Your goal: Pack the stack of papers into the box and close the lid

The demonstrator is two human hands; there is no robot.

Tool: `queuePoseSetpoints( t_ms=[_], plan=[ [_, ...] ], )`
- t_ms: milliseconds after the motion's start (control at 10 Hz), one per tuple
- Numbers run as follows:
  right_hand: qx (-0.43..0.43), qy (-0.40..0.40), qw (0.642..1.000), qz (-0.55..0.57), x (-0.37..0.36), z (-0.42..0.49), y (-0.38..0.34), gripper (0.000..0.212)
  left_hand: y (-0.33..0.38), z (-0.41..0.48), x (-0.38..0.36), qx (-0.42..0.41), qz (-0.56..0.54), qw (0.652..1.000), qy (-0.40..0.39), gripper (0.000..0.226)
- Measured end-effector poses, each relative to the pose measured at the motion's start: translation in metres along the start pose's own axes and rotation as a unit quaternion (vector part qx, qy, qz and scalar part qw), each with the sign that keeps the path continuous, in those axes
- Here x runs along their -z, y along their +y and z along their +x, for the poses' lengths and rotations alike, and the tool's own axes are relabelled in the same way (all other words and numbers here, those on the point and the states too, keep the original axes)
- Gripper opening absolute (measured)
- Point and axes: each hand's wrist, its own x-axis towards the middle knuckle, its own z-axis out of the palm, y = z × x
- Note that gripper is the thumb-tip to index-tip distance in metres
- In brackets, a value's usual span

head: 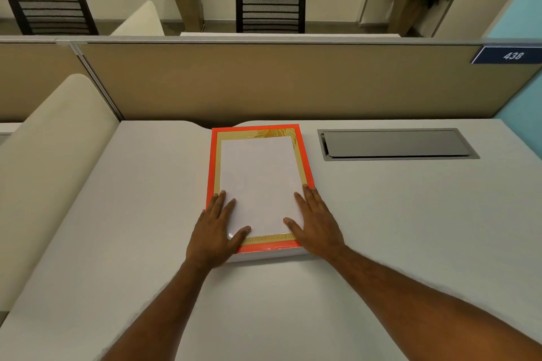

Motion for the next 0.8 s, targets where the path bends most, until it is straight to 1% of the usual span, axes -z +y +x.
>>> queuePoseSetpoints(
  t_ms=[100,200,300,400,500,600,700,800],
  plan=[
    [0.002,-0.010,1.000,-0.006,0.002,0.001,-0.001,0.099,0.001,-0.001,0.000,0.004,0.001,1.000,0.000,0.089],
    [0.005,-0.039,0.999,-0.025,0.006,0.004,0.000,0.102,0.002,-0.001,0.001,0.005,0.013,1.000,-0.012,0.092],
    [0.011,-0.052,0.998,-0.030,0.010,0.002,0.000,0.104,0.004,-0.001,0.003,0.001,0.028,0.999,-0.024,0.096],
    [0.013,-0.047,0.999,-0.016,0.013,-0.016,0.006,0.106,0.010,-0.002,0.007,0.025,0.046,0.998,-0.047,0.089],
    [0.010,-0.045,0.999,-0.014,0.018,-0.041,0.023,0.107,0.028,-0.011,0.013,0.040,0.046,0.998,-0.026,0.078],
    [-0.002,-0.040,0.999,-0.004,0.026,-0.052,0.040,0.110,0.042,-0.021,0.015,0.039,0.041,0.998,-0.005,0.078],
    [-0.021,-0.024,0.999,-0.030,0.053,-0.062,0.068,0.118,0.074,-0.028,0.019,0.025,0.047,0.999,0.006,0.097],
    [-0.040,-0.011,0.998,-0.044,0.067,-0.067,0.091,0.121,0.096,-0.027,0.016,0.014,0.057,0.998,0.004,0.107]
  ],
)
